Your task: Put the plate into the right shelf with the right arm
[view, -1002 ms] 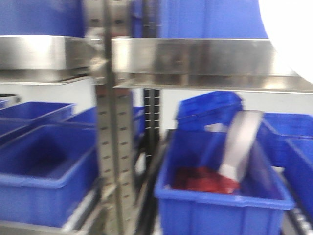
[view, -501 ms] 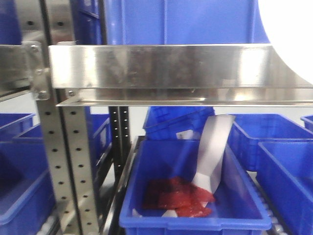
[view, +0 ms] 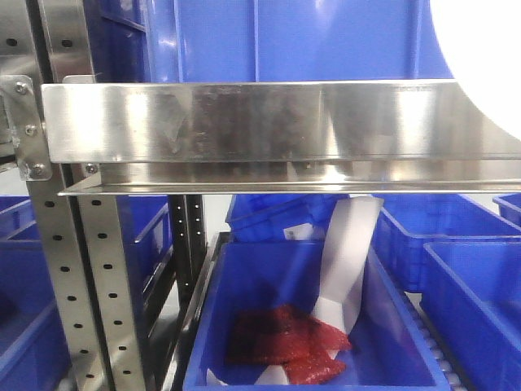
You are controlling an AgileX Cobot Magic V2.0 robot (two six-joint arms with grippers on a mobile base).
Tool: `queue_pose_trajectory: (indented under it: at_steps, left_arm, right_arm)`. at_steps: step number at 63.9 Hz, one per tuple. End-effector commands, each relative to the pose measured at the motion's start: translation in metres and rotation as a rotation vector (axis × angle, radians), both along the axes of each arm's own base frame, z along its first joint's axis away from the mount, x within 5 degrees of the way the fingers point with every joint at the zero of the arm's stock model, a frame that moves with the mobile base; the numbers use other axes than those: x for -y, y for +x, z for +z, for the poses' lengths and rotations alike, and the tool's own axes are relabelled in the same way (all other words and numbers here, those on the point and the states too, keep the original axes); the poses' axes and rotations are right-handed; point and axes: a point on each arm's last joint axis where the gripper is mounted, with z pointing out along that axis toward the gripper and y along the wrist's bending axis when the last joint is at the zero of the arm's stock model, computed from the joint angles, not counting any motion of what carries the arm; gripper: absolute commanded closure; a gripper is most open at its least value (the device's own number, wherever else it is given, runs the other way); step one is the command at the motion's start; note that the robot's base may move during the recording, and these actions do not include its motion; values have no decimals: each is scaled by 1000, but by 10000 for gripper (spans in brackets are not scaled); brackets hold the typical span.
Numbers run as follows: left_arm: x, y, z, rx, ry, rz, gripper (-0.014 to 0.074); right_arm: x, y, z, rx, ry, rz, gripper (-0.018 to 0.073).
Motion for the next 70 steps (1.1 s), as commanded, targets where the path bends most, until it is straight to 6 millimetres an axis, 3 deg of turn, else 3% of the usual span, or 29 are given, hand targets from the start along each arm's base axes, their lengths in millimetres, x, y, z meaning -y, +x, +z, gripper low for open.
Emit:
queue_pose_trajectory:
  at_steps: [1, 40, 57, 70]
  left_arm:
    - [0, 0, 5, 80, -4, -3, 643]
    - [0, 0, 5, 80, -4, -3, 643]
    - [0, 0, 5, 80, -4, -3, 643]
    - [0, 0, 5, 80, -4, -3, 643]
  right_arm:
    - [1, -2, 21, 120, 13, -11, 505]
    - [1, -5, 33, 148, 86, 2, 505]
    - [0, -8, 104, 193, 67, 11, 505]
    - [-4, 23, 162, 184, 65, 13, 505]
